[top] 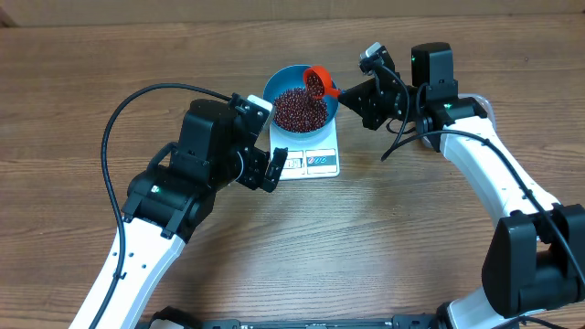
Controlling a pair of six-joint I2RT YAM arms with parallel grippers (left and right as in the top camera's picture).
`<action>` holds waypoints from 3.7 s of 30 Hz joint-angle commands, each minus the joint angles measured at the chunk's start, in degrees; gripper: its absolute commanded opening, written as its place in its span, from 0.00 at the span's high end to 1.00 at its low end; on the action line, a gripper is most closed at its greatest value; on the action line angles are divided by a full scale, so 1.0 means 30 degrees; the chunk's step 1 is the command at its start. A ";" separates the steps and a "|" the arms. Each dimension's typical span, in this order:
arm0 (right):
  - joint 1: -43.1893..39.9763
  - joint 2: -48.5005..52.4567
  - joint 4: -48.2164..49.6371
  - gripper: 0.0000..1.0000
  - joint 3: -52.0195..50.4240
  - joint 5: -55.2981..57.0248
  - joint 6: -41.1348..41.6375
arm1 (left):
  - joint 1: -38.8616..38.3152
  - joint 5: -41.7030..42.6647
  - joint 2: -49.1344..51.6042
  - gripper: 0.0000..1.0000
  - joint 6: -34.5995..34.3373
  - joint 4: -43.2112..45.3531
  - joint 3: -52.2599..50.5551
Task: Scoop item into bowl and weigh 150g on scale
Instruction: 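Hold the red cup tilted over the bowl, trickling beans in slowly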
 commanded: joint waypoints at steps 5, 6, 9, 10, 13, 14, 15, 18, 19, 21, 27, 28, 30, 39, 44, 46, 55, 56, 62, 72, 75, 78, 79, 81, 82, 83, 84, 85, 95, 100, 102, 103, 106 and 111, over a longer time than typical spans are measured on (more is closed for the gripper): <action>0.0058 0.0197 0.0051 0.96 0.0539 -0.0015 -0.0736 | 0.0080 0.0262 0.0168 0.00 0.0357 0.0007 -0.0007; 0.0058 0.0197 0.0051 0.97 0.0539 -0.0015 -0.0736 | 0.0080 0.0262 0.0168 0.00 0.0357 0.0015 -0.0007; 0.0058 0.0197 0.0058 0.96 0.0539 -0.0015 -0.0736 | 0.0080 0.0262 0.0168 0.01 0.0357 0.0007 -0.0007; 0.0058 0.0197 0.0058 0.96 0.0539 -0.0015 -0.0736 | 0.0080 0.0262 0.0168 0.00 0.0357 0.0007 -0.0007; 0.0058 0.0197 0.0066 0.96 0.0539 -0.0015 -0.0758 | 0.0080 0.0262 0.0168 0.00 0.0357 0.0007 -0.0007; 0.0058 0.0197 0.0066 0.96 0.0539 -0.0015 -0.0809 | 0.0080 0.0262 0.0168 0.00 0.0357 0.0007 -0.0007; 0.0058 0.0197 0.0066 0.96 0.0539 -0.0007 -0.0809 | 0.0080 0.0262 0.0168 0.00 0.0357 0.0007 -0.0007; 0.0058 0.0197 0.0066 0.96 0.0539 -0.0015 -0.0801 | 0.0080 0.0262 0.0168 0.00 0.0357 0.0007 -0.0007; 0.0058 0.0197 0.0066 0.96 0.0539 -0.0015 -0.0809 | 0.0080 0.0262 0.0168 0.00 0.0357 0.0007 -0.0007; 0.0058 0.0197 0.0058 0.96 0.0539 -0.0015 -0.0933 | 0.0080 0.0262 0.0168 0.00 0.0357 0.0007 -0.0007; 0.0058 0.0197 0.0066 0.96 0.0539 -0.0015 -0.1304 | 0.0080 0.0262 0.0168 0.01 0.0357 0.0007 -0.0007; 0.0058 0.0197 0.0073 0.96 0.0539 -0.0007 -0.1311 | 0.0080 0.0262 0.0168 0.00 0.0357 0.0007 -0.0007; 0.0058 0.0197 0.0066 0.96 0.0539 -0.0007 -0.1501 | 0.0080 0.0262 0.0168 0.00 0.0357 0.0007 -0.0007; 0.0058 0.0197 0.0066 0.96 0.0539 -0.0007 -0.1683 | 0.0080 0.0262 0.0168 0.00 0.0357 0.0007 -0.0007; 0.0058 0.0197 -0.0022 0.96 0.0539 -0.0015 -0.1792 | 0.0080 0.0262 0.0168 0.01 0.0357 0.0007 -0.0007; 0.0058 0.0197 -0.0087 0.96 0.0539 0.0007 -0.1807 | 0.0080 0.0262 0.0168 0.00 0.0357 0.0007 -0.0007; 0.0095 0.0204 0.0007 0.96 0.0525 0.0962 -0.2135 | 0.0080 0.0262 0.0168 0.00 0.0357 0.0007 -0.0007; 0.0095 0.0204 0.0007 0.96 0.0525 0.0721 -0.2076 | 0.0080 0.0262 0.0168 0.01 0.0357 0.0007 -0.0007; 0.0095 0.0204 0.0015 0.96 0.0525 0.0634 -0.2098 | 0.0080 0.0262 0.0168 0.00 0.0357 0.0007 -0.0007; 0.0131 0.0204 -0.0015 0.96 0.0525 0.0838 -0.2076 | 0.0080 0.0262 0.0168 0.00 0.0357 0.0007 -0.0007; 0.0131 0.0204 -0.0022 0.96 0.0525 0.0831 -0.2076 | 0.0080 0.0262 0.0168 0.00 0.0357 0.0007 -0.0007; 0.0131 0.0204 0.0007 0.96 0.0525 0.0838 -0.2084 | 0.0080 0.0262 0.0168 0.01 0.0357 0.0007 -0.0007; 0.0131 0.0204 0.0000 0.96 0.0525 0.0838 -0.2076 | 0.0080 0.0262 0.0168 0.01 0.0357 0.0007 -0.0007; 0.0131 0.0204 -0.0022 0.96 0.0525 0.0838 -0.2076 | 0.0080 0.0262 0.0168 0.00 0.0357 0.0007 -0.0007; 0.0131 0.0204 -0.0022 0.96 0.0525 0.0838 -0.2076 | 0.0080 0.0262 0.0168 0.00 0.0357 0.0007 -0.0007; 0.0131 0.0204 -0.0015 0.96 0.0525 0.0838 -0.2084 | 0.0080 0.0262 0.0168 0.00 0.0357 0.0007 -0.0007; 0.0131 0.0204 -0.0007 0.96 0.0525 0.0838 -0.2084 | 0.0080 0.0262 0.0168 0.00 0.0357 0.0007 -0.0007; 0.0131 0.0204 -0.0015 0.96 0.0525 0.0838 -0.2084 | 0.0080 0.0262 0.0168 0.00 0.0357 0.0007 -0.0007; 0.0131 0.0204 -0.0022 0.96 0.0525 0.0838 -0.2076 | 0.0080 0.0262 0.0168 0.00 0.0357 0.0007 -0.0007; 0.0131 0.0204 0.0058 0.96 0.0525 0.0823 -0.0568 | 0.0080 0.0262 0.0168 0.00 0.0357 0.0007 -0.0007; 0.0131 0.0197 0.0131 0.96 0.0525 0.0750 0.1486 | 0.0080 0.0255 0.0168 0.00 0.0357 0.0007 -0.0007; 0.0124 0.0197 0.0138 0.96 0.0525 0.0452 0.2543 | 0.0080 0.0262 0.0168 0.00 0.0357 0.0007 -0.0007; -0.0029 0.0197 0.0204 0.96 0.0525 -0.1472 0.4677 | 0.0080 0.0262 0.0168 0.00 0.0357 0.0007 -0.0007; -0.0328 0.0197 0.0845 0.96 0.0525 -0.3920 0.6688 | 0.0080 0.0262 0.0168 0.00 0.0357 0.0007 -0.0007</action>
